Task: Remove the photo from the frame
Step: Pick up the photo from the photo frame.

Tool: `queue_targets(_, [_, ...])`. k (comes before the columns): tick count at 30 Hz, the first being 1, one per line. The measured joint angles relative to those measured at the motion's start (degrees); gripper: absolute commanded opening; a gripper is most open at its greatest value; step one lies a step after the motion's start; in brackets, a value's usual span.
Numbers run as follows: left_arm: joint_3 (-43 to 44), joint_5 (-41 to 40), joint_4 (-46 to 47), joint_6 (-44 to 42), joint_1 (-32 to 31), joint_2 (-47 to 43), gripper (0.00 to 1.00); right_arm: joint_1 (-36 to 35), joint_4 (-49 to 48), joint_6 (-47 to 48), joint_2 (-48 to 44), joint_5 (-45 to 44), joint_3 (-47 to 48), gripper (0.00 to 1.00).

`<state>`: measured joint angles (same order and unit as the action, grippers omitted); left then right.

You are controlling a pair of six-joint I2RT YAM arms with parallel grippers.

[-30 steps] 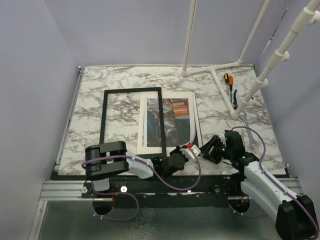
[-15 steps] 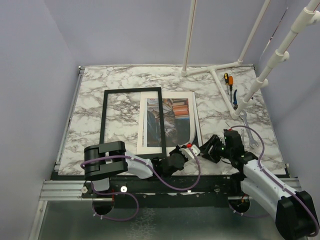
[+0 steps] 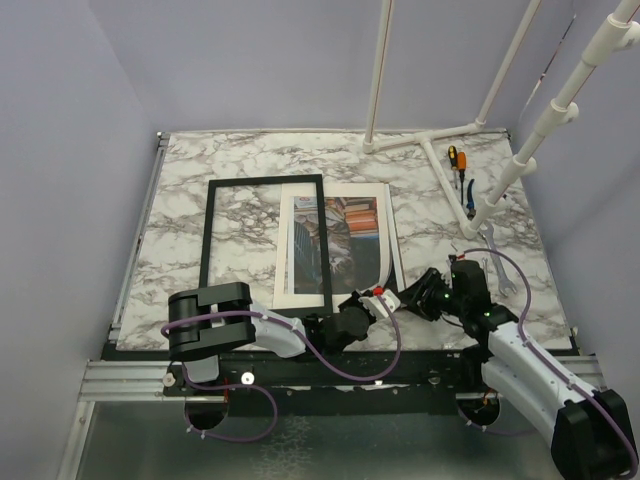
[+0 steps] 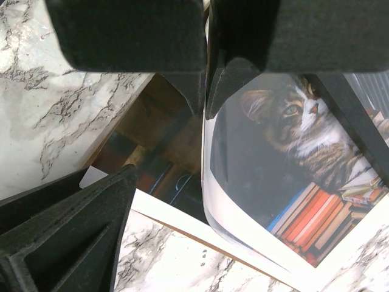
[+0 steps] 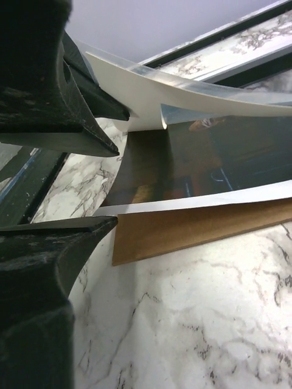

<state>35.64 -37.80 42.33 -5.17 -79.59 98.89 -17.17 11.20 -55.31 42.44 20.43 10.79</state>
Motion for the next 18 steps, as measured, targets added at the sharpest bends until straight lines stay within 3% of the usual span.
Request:
queue_targets(9, [0.0, 0.0, 0.0, 0.0, 0.0, 0.0, 0.0, 0.0, -6.8, 2.4, 5.3, 1.7, 0.3, 0.35])
queue_targets(12, [0.0, 0.0, 0.0, 0.0, 0.0, 0.0, 0.0, 0.0, -7.4, 4.0, 9.8, 1.8, 2.2, 0.26])
queue_targets(16, [0.0, 0.0, 0.0, 0.0, 0.0, 0.0, 0.0, 0.0, -8.6, 5.7, 16.3, 2.1, 5.2, 0.05])
queue_targets(18, [0.0, 0.0, 0.0, 0.0, 0.0, 0.0, 0.0, 0.0, -8.7, 6.4, 18.0, 2.1, 6.1, 0.01])
